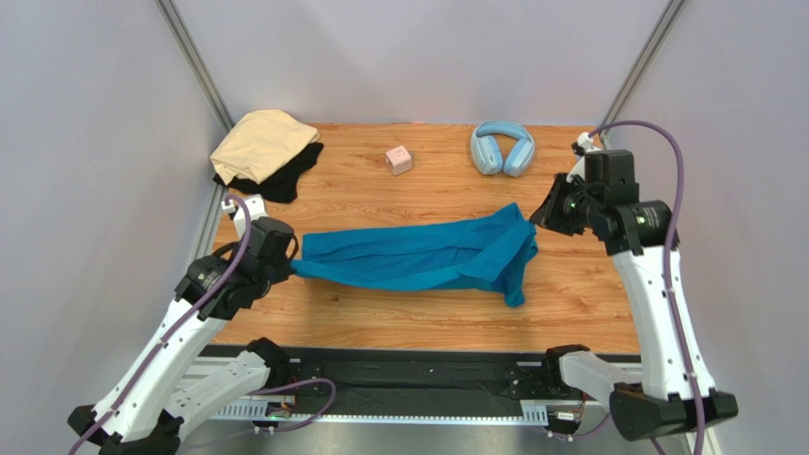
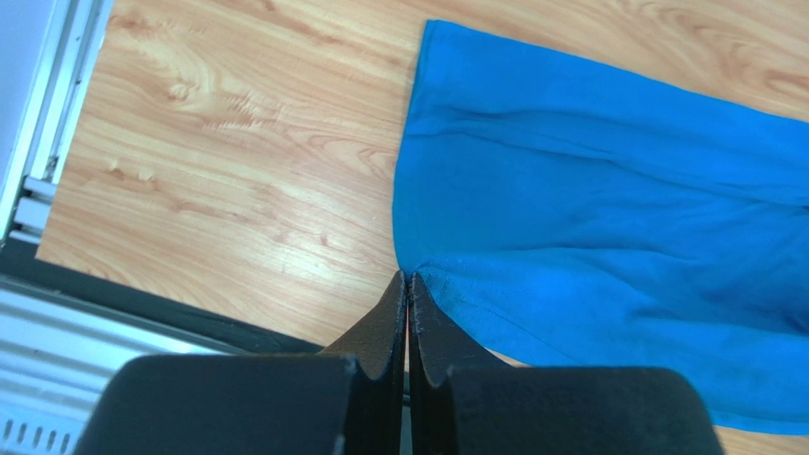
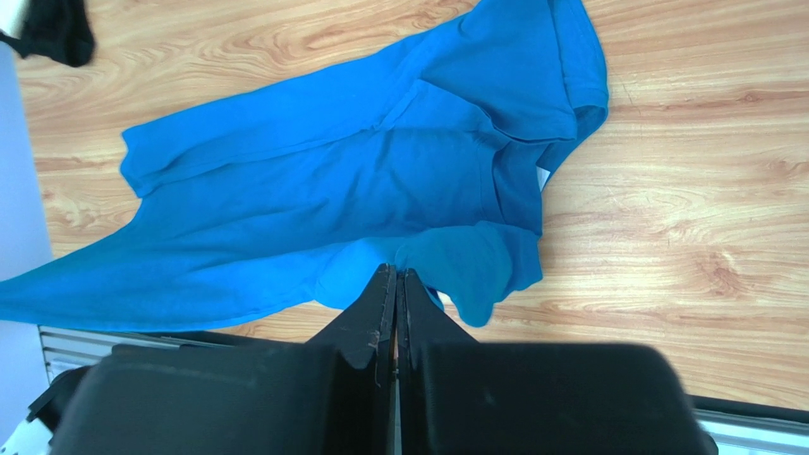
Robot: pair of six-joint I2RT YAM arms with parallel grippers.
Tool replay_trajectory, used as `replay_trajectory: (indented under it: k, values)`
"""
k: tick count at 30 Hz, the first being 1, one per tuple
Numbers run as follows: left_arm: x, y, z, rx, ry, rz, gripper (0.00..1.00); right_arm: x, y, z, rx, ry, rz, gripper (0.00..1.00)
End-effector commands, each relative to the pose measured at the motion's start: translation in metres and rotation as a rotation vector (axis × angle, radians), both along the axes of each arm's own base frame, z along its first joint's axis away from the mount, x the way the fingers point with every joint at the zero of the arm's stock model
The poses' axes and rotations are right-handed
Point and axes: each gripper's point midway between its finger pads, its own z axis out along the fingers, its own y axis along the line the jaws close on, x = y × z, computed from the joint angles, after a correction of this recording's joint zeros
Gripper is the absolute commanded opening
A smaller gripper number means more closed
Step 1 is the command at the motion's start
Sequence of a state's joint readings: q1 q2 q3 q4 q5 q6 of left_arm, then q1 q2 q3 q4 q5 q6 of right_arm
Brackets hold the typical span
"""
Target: Fold and stack the t-shirts
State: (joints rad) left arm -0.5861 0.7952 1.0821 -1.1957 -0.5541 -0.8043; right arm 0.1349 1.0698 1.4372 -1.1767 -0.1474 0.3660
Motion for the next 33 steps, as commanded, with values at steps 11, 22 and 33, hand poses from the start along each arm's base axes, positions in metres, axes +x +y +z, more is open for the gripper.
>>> replay_trajectory:
  k: [11,22,33]
  values:
    - [0.029,0.005,-0.062,0.076,0.277,0.001,0.00,0.052,0.000,-0.059,-0.081,0.160,0.040,0.00]
    - [0.055,0.009,-0.100,0.093,0.448,-0.009,0.00,0.083,0.007,-0.106,-0.078,0.259,0.044,0.00]
    - [0.095,-0.002,-0.105,0.123,0.492,-0.103,0.00,0.128,-0.001,-0.090,-0.117,0.182,-0.030,0.00]
